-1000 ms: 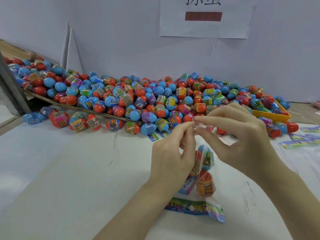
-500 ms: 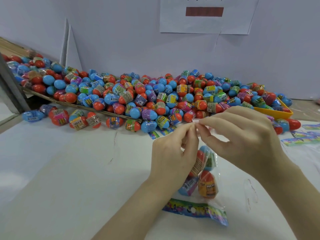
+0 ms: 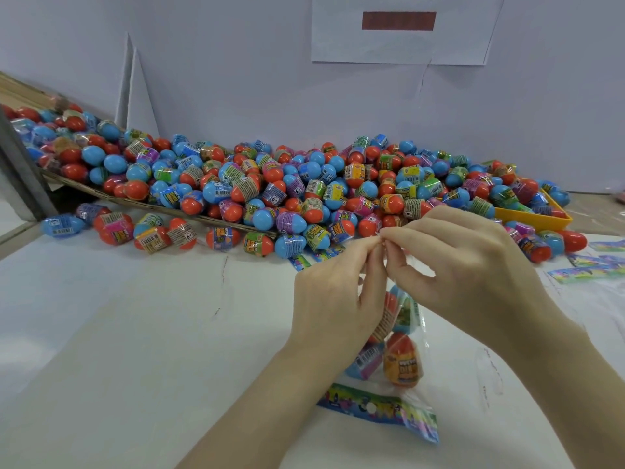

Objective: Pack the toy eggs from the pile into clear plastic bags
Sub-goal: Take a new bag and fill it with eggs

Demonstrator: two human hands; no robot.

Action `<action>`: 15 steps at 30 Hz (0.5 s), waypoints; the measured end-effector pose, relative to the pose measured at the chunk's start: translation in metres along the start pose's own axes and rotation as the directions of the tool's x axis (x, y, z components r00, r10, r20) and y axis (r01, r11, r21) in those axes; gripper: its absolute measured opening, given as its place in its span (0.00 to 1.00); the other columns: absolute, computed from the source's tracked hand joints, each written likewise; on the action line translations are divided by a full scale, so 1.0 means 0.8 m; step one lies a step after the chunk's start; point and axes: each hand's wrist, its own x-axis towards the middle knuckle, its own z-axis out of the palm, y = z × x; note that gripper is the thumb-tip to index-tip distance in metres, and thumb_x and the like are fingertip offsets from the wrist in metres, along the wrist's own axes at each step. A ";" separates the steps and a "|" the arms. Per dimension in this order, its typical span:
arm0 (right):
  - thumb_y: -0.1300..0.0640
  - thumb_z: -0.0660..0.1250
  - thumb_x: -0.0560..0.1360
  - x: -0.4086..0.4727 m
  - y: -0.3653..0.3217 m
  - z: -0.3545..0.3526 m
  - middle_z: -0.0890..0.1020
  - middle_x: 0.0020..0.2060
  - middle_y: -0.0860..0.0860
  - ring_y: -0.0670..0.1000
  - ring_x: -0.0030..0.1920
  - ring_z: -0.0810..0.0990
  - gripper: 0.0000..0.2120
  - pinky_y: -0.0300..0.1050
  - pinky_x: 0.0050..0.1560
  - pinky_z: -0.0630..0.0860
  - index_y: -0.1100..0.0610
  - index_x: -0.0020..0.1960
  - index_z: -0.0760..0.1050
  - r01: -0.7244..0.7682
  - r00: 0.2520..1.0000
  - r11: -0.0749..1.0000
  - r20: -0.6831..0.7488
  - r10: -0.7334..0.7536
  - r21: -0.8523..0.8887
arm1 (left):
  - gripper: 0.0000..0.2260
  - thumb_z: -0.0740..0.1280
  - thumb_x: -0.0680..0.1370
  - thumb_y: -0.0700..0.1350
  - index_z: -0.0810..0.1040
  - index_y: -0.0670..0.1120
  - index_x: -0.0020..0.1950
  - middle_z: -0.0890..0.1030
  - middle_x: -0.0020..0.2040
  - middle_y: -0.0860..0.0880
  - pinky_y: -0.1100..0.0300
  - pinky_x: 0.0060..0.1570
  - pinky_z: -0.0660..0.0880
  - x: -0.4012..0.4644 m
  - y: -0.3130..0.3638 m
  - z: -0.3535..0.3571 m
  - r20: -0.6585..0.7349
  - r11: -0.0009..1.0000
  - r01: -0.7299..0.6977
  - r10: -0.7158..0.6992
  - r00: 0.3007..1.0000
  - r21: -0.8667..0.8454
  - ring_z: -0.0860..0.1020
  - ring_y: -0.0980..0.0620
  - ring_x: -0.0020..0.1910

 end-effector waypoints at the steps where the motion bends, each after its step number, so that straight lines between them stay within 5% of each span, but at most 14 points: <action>1: 0.62 0.61 0.73 0.000 0.001 0.000 0.80 0.27 0.56 0.55 0.26 0.78 0.13 0.47 0.25 0.77 0.66 0.35 0.80 -0.001 1.000 1.000 -0.001 0.001 -0.010 | 0.15 0.58 0.77 0.44 0.81 0.38 0.51 0.82 0.34 0.47 0.57 0.27 0.75 0.000 0.000 0.000 0.001 1.000 0.002 -0.002 1.000 -0.005 0.78 0.53 0.29; 8: 0.65 0.68 0.69 0.001 -0.002 0.000 0.80 0.26 0.55 0.54 0.25 0.78 0.07 0.44 0.26 0.77 0.65 0.34 0.80 -0.119 0.991 0.993 -0.062 0.120 0.014 | 0.14 0.58 0.77 0.45 0.81 0.40 0.49 0.82 0.33 0.48 0.62 0.30 0.74 0.000 0.002 0.002 -0.013 0.998 0.050 -0.050 0.999 -0.028 0.77 0.54 0.33; 15: 0.62 0.68 0.70 0.001 0.004 -0.006 0.82 0.32 0.49 0.45 0.29 0.80 0.05 0.34 0.34 0.77 0.62 0.41 0.82 -0.415 0.882 0.862 -0.105 0.460 0.290 | 0.14 0.58 0.77 0.47 0.81 0.41 0.48 0.83 0.39 0.54 0.60 0.29 0.77 -0.001 0.006 0.000 -0.010 0.983 0.127 -0.129 0.992 -0.134 0.81 0.59 0.35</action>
